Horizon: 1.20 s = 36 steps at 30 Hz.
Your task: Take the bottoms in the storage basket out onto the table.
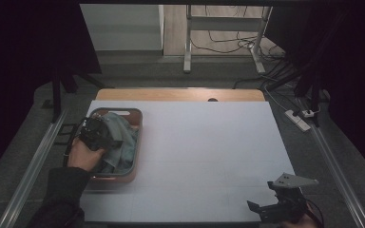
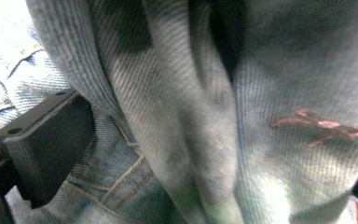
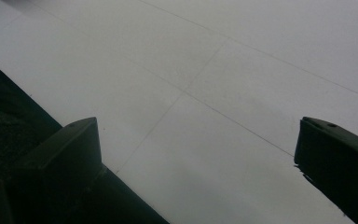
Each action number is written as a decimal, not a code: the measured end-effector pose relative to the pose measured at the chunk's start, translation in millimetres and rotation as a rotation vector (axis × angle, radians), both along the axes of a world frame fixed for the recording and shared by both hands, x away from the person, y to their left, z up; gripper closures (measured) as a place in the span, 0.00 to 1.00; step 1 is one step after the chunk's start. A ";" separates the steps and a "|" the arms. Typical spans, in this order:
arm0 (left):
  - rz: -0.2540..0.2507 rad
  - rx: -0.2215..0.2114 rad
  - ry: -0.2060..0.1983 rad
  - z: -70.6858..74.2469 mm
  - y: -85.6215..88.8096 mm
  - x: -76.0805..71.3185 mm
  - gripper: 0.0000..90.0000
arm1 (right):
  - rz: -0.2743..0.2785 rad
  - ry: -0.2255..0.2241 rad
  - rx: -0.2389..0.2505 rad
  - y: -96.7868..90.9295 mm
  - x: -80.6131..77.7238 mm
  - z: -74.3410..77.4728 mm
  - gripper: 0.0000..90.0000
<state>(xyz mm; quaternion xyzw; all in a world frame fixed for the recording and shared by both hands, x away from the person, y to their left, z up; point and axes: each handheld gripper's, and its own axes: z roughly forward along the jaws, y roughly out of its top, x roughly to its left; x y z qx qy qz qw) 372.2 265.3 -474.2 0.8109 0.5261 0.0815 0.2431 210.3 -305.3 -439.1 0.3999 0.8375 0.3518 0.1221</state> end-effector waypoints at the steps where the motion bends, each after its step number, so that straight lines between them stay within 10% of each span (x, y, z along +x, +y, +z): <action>1: -0.003 -0.011 0.011 -1.6 -0.1 2.1 0.00 | 0.001 0.000 -0.001 0.1 0.0 0.0 0.00; 12: -0.073 0.004 0.114 -23.2 -16.4 20.5 0.00 | 0.010 0.005 -0.013 1.8 -0.3 -0.3 0.00; 16: -0.077 0.068 0.128 -28.7 -24.3 23.1 0.02 | 0.011 0.004 -0.016 1.8 -0.4 -0.3 0.00; 28: -0.028 0.119 0.159 -20.7 -28.6 18.4 0.67 | 0.014 0.003 -0.021 2.6 -0.8 -0.4 0.01; 36: 0.008 0.025 0.154 -13.9 -17.7 17.1 0.78 | 0.018 -0.001 -0.021 2.6 -1.1 -0.3 0.01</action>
